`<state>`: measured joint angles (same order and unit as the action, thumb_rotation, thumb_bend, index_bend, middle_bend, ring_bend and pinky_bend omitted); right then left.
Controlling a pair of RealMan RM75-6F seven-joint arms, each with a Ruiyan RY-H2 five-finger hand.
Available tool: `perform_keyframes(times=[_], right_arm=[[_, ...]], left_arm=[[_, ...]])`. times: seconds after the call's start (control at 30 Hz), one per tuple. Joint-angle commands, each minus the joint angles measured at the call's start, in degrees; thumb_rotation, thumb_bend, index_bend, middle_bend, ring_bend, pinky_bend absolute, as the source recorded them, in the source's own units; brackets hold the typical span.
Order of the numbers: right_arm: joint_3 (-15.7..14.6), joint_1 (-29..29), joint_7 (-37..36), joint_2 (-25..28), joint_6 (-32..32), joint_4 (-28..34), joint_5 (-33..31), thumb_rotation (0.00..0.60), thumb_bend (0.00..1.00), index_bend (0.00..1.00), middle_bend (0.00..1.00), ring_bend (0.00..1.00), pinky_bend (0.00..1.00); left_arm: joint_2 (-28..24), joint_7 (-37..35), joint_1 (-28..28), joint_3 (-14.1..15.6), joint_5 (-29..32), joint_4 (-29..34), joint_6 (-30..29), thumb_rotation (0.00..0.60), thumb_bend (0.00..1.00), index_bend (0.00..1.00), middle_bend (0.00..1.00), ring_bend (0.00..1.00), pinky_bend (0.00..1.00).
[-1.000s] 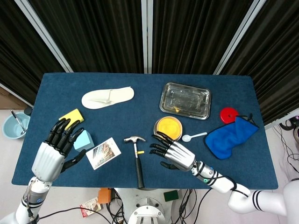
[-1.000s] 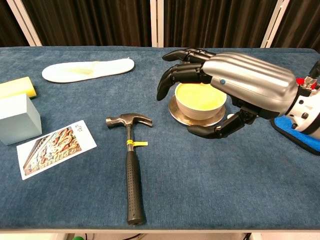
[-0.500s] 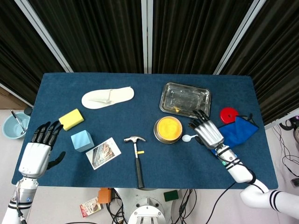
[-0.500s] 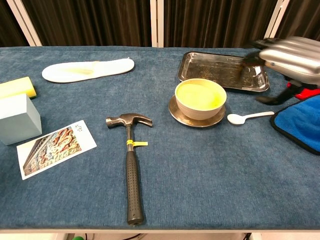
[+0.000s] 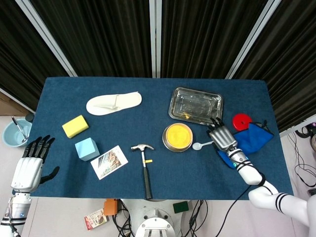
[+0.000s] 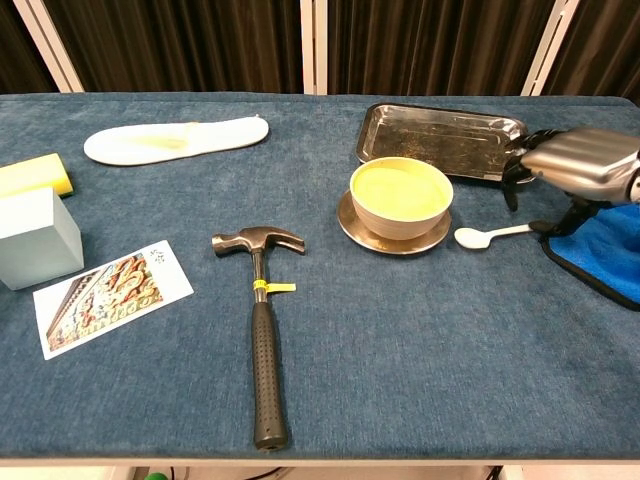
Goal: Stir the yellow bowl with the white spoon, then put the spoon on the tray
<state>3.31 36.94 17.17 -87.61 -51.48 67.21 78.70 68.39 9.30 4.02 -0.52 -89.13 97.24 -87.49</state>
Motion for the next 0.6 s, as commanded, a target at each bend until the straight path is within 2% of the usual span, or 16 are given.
perform_keyframes(times=[0.03,0.33,0.53,0.6], right_arm=[[-0.8,0.1,-2.4,-0.6,-0.3,-0.7,1.7,0.6,0.38,0.47,0.26,0.04,0.1],[-1.6,0.5,-3.3,-1.6,-0.4,-1.3,3.5,0.6,0.39,0.48,0.26,0.04,0.1],[-1.5,0.6,-3.2,-2.3,-1.1,-2.2,4.0,0.6,0.47,0.62,0.3,0.04,0.1],[-1.3,0.3,-3.1,-1.4,-2.2,-1.5,4.3,0.6,0.48,0.63,0.3,0.04,0.1]], left_arm=[[0.1,-0.1,0.0,0.0,0.0,-0.1,0.0,0.6,0.21,0.09,0.05,0.01,0.11],[0.5,-0.8,0.0,0.0,-0.3,-0.8,0.0,0.6,0.21,0.09,0.05,0.01,0.11],[0.4,-1.2,-0.4,0.1,-0.3,-1.1,-0.5,0.6,0.21,0.09,0.05,0.01,0.11],[0.4,-1.3,-0.5,0.1,-0.4,-1.2,-0.7,0.6,0.21,0.09,0.05,0.01,0.11]])
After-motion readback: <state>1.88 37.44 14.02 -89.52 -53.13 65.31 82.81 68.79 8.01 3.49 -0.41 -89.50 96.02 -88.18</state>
